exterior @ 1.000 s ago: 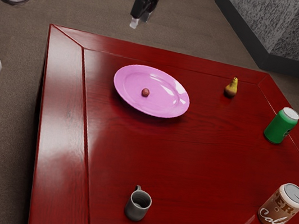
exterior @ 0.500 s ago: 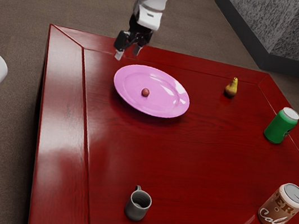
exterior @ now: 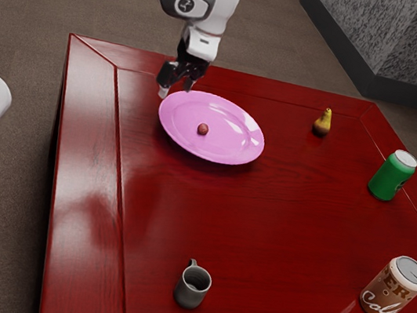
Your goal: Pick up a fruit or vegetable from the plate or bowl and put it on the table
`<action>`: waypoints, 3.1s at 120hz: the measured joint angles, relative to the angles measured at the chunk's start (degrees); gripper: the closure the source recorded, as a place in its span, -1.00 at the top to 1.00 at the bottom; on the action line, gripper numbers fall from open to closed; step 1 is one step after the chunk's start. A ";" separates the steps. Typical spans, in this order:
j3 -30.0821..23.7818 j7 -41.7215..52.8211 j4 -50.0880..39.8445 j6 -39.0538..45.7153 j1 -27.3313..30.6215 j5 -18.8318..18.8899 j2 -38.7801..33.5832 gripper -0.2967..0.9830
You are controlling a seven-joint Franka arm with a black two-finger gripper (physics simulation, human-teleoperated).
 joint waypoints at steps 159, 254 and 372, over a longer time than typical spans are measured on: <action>2.29 9.84 2.85 15.73 0.32 -11.15 18.38 0.52; 2.01 12.53 4.47 15.81 -0.96 -12.68 21.79 0.50; 2.01 13.99 5.54 15.81 1.30 -16.74 24.48 0.04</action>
